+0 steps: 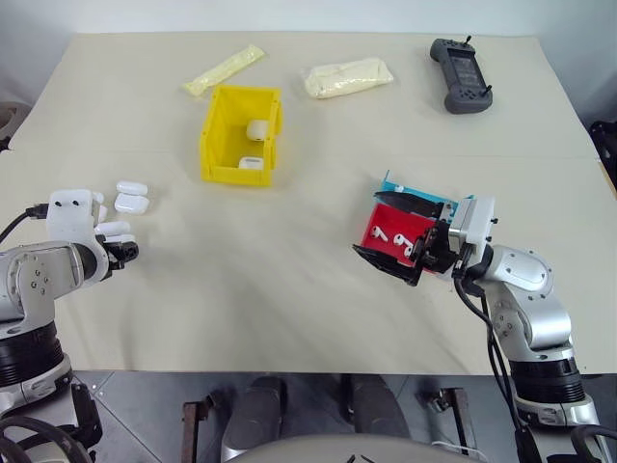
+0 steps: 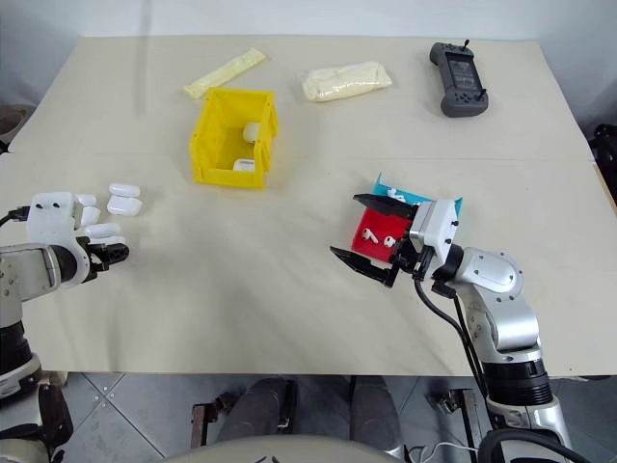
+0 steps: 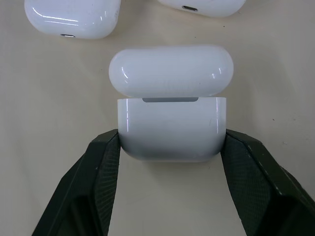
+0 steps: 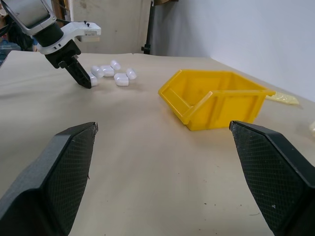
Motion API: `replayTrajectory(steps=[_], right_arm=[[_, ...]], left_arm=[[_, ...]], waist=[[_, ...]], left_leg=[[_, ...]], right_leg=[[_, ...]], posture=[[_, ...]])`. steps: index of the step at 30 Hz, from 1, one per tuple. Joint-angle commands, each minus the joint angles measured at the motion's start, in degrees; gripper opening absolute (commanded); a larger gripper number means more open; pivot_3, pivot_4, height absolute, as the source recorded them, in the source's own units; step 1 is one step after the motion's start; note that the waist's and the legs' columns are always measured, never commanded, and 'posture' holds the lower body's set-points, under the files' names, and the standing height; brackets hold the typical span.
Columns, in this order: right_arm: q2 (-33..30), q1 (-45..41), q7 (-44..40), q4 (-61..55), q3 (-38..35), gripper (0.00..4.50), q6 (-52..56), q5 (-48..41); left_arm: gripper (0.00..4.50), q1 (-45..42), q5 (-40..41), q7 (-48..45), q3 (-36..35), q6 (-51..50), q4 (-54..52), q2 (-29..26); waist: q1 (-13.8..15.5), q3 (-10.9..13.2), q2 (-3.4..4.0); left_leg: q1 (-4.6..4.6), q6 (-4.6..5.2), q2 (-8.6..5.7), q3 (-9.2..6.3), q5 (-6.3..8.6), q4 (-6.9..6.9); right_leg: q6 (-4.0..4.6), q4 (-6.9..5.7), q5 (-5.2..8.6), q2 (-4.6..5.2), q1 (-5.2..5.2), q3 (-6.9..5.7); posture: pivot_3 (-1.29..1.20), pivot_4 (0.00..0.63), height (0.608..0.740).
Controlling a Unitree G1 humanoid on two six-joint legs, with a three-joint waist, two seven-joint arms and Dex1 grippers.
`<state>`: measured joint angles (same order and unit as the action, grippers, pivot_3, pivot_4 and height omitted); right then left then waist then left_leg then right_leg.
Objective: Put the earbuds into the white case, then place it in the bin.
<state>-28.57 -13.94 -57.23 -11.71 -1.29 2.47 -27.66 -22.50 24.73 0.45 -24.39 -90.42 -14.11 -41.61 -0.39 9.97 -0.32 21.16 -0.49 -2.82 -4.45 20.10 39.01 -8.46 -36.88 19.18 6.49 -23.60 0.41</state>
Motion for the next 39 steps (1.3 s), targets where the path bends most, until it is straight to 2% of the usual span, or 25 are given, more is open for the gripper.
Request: replayTrajectory(steps=[1, 3, 5, 8, 11, 13, 18, 23, 26, 28, 32, 34, 39], right_arm=[[0.05, 0.28, -0.23, -2.27, -0.22, 4.50, -0.63, -0.76], [-0.33, 0.14, -0.53, -2.33, -0.25, 4.50, -0.35, -0.90], [-0.98, -0.19, -0.88, -2.38, -0.48, 4.50, 0.17, -1.10], [-2.29, 0.06, -1.41, -2.34, -1.43, 4.50, 0.81, -1.51], [-3.90, 0.91, -1.72, -2.52, -2.37, 4.50, 1.25, -1.85], [-5.24, 1.58, -1.48, -3.44, -3.50, 4.50, 2.13, -2.13], [-9.06, 4.37, -1.23, -5.41, -6.93, 4.50, 3.39, -2.20], [-11.97, 8.22, 0.80, -6.62, -12.32, 4.50, 3.92, -1.88], [-13.36, 12.89, 2.15, -7.17, -17.07, 4.50, 5.15, -2.26], [-14.77, 17.10, 1.23, -7.59, -19.96, 4.50, 4.91, -1.58], [-15.53, 21.34, 1.73, -5.66, -25.98, 4.50, 4.84, -2.71], [-15.91, 22.83, 0.71, -3.27, -28.53, 4.50, 1.27, -0.93], [-16.89, 26.70, -1.41, -0.14, -31.20, 4.50, 0.07, -0.09]], left_arm=[[2.74, 4.06, -0.48, -3.74, -2.49, 4.54, -3.82, 0.30], [2.74, 8.68, 1.68, -9.08, -5.59, 12.43, -7.82, 1.62], [2.74, 17.03, 2.97, -18.31, -9.10, 26.10, -12.77, 2.38], [2.74, 26.44, 0.75, -28.91, -10.01, 46.81, -15.38, 3.31], [2.74, 28.89, 0.80, -34.30, -8.15, 59.13, -14.88, 5.35], [2.74, 26.57, 3.64, -39.12, -4.63, 66.34, -13.93, 8.77], [2.74, 20.19, 4.71, -45.30, 7.11, 74.60, -10.00, 15.86], [2.74, 15.58, 2.70, -49.26, 16.45, 80.22, -3.43, 20.39], [2.74, 9.58, 2.58, -49.27, 21.20, 84.62, 2.03, 26.93], [2.74, 6.20, 1.35, -52.27, 24.18, 89.27, 5.66, 29.44], [2.74, 0.70, 1.10, -55.67, 27.17, 93.65, 12.03, 32.54], [2.74, -2.06, 2.00, -58.63, 28.24, 95.41, 14.63, 33.64], [2.74, -5.63, 4.77, -66.02, 29.69, 96.29, 18.04, 34.82]], waist=[[-0.02, 0.00, 0.00], [-0.07, 0.00, 0.00], [-0.13, 0.00, 0.00], [0.17, 0.01, -0.01], [1.03, 0.02, 0.05], [1.74, 0.03, 0.06], [1.94, 0.03, 0.06], [1.20, 0.03, 0.06], [1.66, 0.03, 0.06], [2.21, 0.04, 0.05], [1.95, 0.04, 0.05], [1.83, 0.04, 0.04], [1.73, 0.03, 0.05]], left_leg=[[0.01, 0.00, 0.01, 0.00, 0.00, -0.02], [0.01, 0.00, 0.02, 0.01, 0.00, -0.02], [0.04, 0.00, 0.04, 0.02, 0.00, -0.02], [0.07, -0.06, 0.22, 0.04, 0.04, -0.02], [0.05, -0.08, 0.29, -0.03, 0.04, 0.00], [0.02, -0.07, 0.29, -0.03, 0.03, 0.01], [0.04, 0.04, 0.21, -0.05, 0.02, 0.03], [0.02, 0.12, 0.21, 0.18, 0.05, -0.01], [0.03, 0.13, 0.25, 0.21, 0.05, 0.04], [0.07, 0.19, 0.18, 0.19, 0.01, 0.12], [0.06, 0.31, 0.02, 0.28, -0.04, 0.10], [0.04, 0.37, -0.01, 0.35, -0.04, 0.10], [0.03, 0.39, -0.06, 0.33, -0.05, 0.08]], right_leg=[[0.00, 0.00, 0.00, 0.01, 0.00, 0.01], [0.00, 0.03, 0.00, 0.02, 0.00, 0.00], [0.00, 0.04, 0.00, 0.07, 0.00, 0.00], [0.05, 0.46, -0.02, 0.15, 0.09, -0.05], [0.09, 0.60, -0.03, 0.13, 0.25, -0.17], [0.09, 0.70, -0.10, 0.12, 0.36, -0.17], [0.06, 0.91, -0.31, 0.08, 0.46, -0.19], [0.04, 0.88, -0.32, -0.09, 0.37, -0.15], [0.02, 0.85, -0.33, -0.16, 0.36, -0.15], [-0.06, 0.85, -0.37, -0.15, 0.39, -0.18], [-0.20, 0.92, -0.45, -0.05, 0.44, -0.11], [-0.26, 0.92, -0.48, -0.04, 0.44, -0.05], [-0.29, 0.94, -0.49, -0.05, 0.46, -0.05]], posture=[[0.00, 0.150, 0.740], [0.00, 0.150, 0.740], [0.00, 0.150, 0.740], [0.00, 0.150, 0.740], [0.00, 0.150, 0.740], [0.00, 0.150, 0.740], [0.00, 0.150, 0.740], [0.00, 0.150, 0.740], [0.00, 0.150, 0.740], [0.00, 0.150, 0.740], [0.00, 0.150, 0.740], [0.00, 0.150, 0.740], [0.00, 0.150, 0.740]])
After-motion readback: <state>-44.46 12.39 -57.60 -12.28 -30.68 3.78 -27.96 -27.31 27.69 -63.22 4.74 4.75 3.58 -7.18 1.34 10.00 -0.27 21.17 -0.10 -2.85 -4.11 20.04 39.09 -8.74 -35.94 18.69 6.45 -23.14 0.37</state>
